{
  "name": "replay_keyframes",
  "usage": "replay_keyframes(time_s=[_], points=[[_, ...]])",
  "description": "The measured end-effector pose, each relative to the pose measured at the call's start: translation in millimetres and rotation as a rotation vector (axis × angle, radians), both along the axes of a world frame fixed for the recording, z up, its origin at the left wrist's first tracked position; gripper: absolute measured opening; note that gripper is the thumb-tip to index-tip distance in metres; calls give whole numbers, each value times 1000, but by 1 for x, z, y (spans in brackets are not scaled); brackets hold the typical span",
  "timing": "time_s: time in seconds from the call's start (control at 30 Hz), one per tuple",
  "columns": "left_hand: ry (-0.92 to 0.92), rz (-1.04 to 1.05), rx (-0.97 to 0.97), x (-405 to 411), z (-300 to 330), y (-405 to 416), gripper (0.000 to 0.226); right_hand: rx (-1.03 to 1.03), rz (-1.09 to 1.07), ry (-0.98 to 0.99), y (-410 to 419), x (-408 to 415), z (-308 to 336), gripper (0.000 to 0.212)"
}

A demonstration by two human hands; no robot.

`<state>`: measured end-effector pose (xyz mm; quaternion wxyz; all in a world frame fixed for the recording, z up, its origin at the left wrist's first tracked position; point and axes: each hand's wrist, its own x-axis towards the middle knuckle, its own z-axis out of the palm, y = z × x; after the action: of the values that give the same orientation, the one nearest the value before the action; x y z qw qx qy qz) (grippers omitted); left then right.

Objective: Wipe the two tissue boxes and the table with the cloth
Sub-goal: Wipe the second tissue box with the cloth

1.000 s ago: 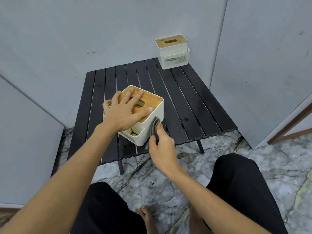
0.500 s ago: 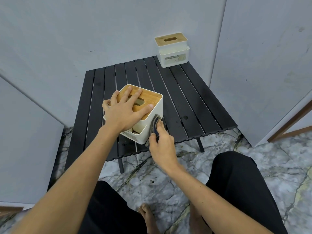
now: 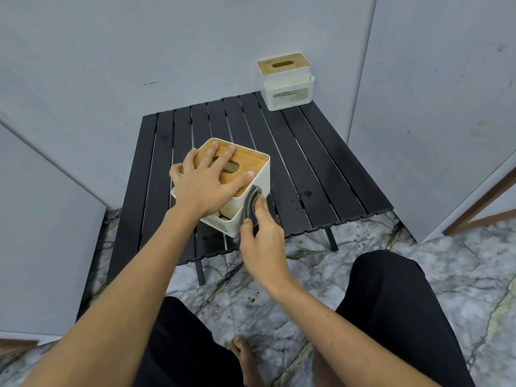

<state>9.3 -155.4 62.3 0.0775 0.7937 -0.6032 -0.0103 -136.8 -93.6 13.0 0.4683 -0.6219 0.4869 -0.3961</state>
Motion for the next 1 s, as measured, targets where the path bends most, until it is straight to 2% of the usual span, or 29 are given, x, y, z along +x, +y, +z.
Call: replay_keyframes(time_s=[0.3, 0.53, 0.73, 1.0], points=[[-13, 40, 0, -8, 2, 0, 87, 54, 54, 36, 16, -5, -8, 56], [-33, 99, 86, -17, 11, -7, 87, 29, 15, -4, 8, -11, -2, 57], [163, 9, 116, 14, 23, -6, 92, 44, -41, 1, -17, -26, -3, 52], [251, -4, 11, 14, 14, -1, 92, 9, 18, 47, 6, -30, 2, 49]])
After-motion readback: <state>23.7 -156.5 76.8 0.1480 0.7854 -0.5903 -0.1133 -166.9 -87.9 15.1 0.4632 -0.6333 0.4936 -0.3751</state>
